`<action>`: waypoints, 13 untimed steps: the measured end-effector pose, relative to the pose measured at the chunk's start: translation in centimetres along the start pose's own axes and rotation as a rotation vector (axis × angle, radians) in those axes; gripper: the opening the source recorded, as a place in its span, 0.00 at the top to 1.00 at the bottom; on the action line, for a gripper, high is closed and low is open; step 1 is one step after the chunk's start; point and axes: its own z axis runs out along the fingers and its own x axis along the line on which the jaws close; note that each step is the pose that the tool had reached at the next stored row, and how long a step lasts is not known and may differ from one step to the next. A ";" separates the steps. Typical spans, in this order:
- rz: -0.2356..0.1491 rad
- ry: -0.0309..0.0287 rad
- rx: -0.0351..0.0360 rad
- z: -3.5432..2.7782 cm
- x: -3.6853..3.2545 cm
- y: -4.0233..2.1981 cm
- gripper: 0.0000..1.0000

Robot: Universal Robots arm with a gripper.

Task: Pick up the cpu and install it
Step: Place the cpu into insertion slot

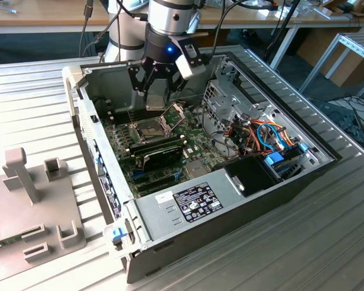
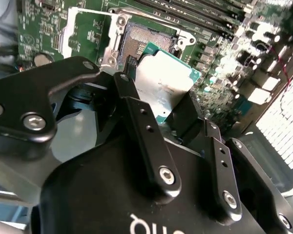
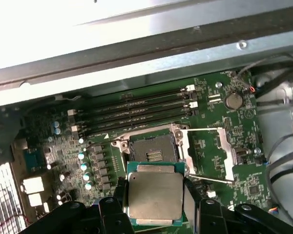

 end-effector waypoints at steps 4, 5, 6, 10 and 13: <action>0.076 0.0028 -0.0014 0.03 0.00 0.00 0.45; 0.109 0.0040 -0.0019 0.04 0.00 0.00 0.45; 0.146 0.0054 -0.0026 0.06 0.00 0.00 0.45; 0.245 0.0090 -0.0045 0.09 0.00 0.01 0.45; 0.302 0.0111 -0.0055 0.11 0.00 0.01 0.45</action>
